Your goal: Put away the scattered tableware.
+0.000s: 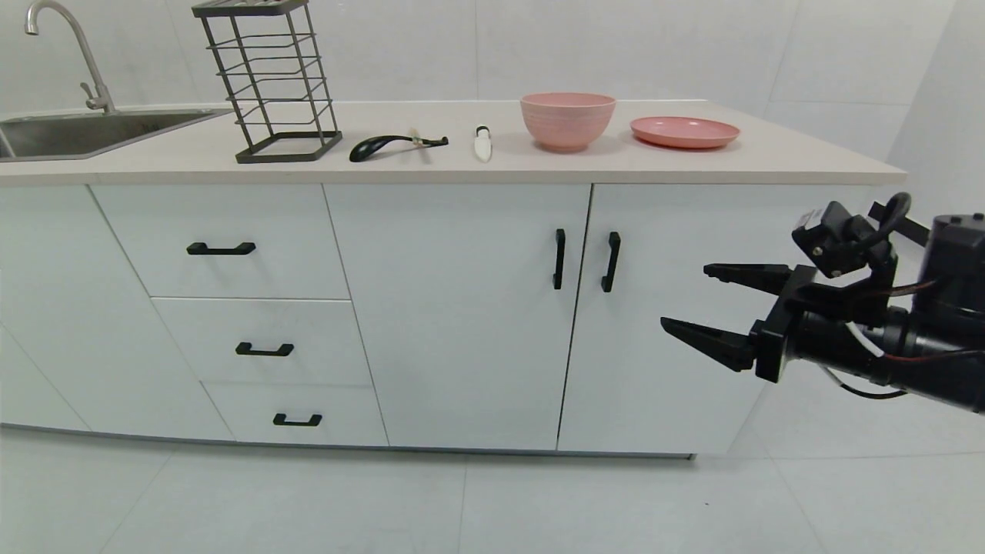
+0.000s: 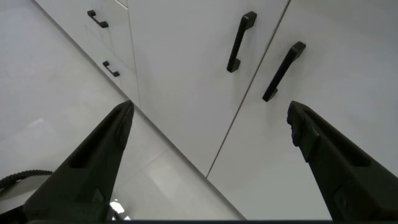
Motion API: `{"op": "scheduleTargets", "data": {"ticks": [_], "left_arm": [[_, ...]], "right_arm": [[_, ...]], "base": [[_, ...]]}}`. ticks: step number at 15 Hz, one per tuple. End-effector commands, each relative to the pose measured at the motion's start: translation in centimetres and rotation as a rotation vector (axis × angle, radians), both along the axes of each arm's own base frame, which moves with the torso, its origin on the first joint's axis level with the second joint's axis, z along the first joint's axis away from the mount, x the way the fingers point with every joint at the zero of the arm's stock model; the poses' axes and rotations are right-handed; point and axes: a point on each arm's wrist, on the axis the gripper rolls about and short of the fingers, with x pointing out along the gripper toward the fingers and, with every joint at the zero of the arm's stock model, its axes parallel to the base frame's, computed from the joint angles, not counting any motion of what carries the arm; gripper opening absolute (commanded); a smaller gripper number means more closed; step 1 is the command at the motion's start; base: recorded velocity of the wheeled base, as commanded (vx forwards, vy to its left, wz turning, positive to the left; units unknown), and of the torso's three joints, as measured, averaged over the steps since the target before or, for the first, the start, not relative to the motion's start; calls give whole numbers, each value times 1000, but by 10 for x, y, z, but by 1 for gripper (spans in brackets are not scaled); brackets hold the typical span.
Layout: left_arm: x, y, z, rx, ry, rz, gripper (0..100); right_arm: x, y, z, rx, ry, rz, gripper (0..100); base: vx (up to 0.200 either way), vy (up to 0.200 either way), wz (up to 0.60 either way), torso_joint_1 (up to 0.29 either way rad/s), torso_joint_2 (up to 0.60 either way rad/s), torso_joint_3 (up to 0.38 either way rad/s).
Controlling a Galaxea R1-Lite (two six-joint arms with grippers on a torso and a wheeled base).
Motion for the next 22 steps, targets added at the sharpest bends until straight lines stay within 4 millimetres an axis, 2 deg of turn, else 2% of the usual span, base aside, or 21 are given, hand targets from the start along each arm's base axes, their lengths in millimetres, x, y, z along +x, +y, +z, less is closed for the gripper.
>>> {"op": "scheduleTargets", "data": {"ticks": [1, 4, 7, 11, 12, 13, 14, 17, 20, 21, 22], "left_arm": [[0, 0, 0, 1, 1, 0, 100], [0, 0, 0, 3, 3, 2, 100], [0, 0, 0, 2, 1, 11, 100], [0, 0, 0, -5, 2, 3, 100], [0, 0, 0, -8, 2, 3, 100], [0, 0, 0, -8, 2, 3, 100], [0, 0, 0, -7, 0, 2, 100], [0, 0, 0, -11, 2, 2, 100], [0, 0, 0, -22, 1, 3, 100], [-2, 0, 14, -30, -101, 3, 100], [-11, 0, 44, -39, -292, 2, 100]], "right_arm": [[19, -3, -19, -12, 20, -24, 100], [32, -4, -20, 21, -59, 16, 100], [38, 0, -29, 23, -45, 37, 100], [52, 22, -33, 41, -58, 133, 100], [68, 28, -44, 33, -39, 118, 100], [73, 31, -49, 31, -30, 118, 100], [84, 35, -63, 27, -3, 115, 100], [96, 32, -80, 52, 15, 93, 100], [98, 24, -76, 64, -7, 70, 100], [95, 18, -72, 68, -25, 57, 100], [89, 14, -67, 71, -35, 50, 100]], "base": [[0, 0, 0, 0, 0, 0], [0, 0, 0, 0, 0, 0], [0, 0, 0, 0, 0, 0], [0, 0, 0, 0, 0, 0], [0, 0, 0, 0, 0, 0], [0, 0, 0, 0, 0, 0], [0, 0, 0, 0, 0, 0], [0, 0, 0, 0, 0, 0], [0, 0, 0, 0, 0, 0], [0, 0, 0, 0, 0, 0], [0, 0, 0, 0, 0, 0]]}}
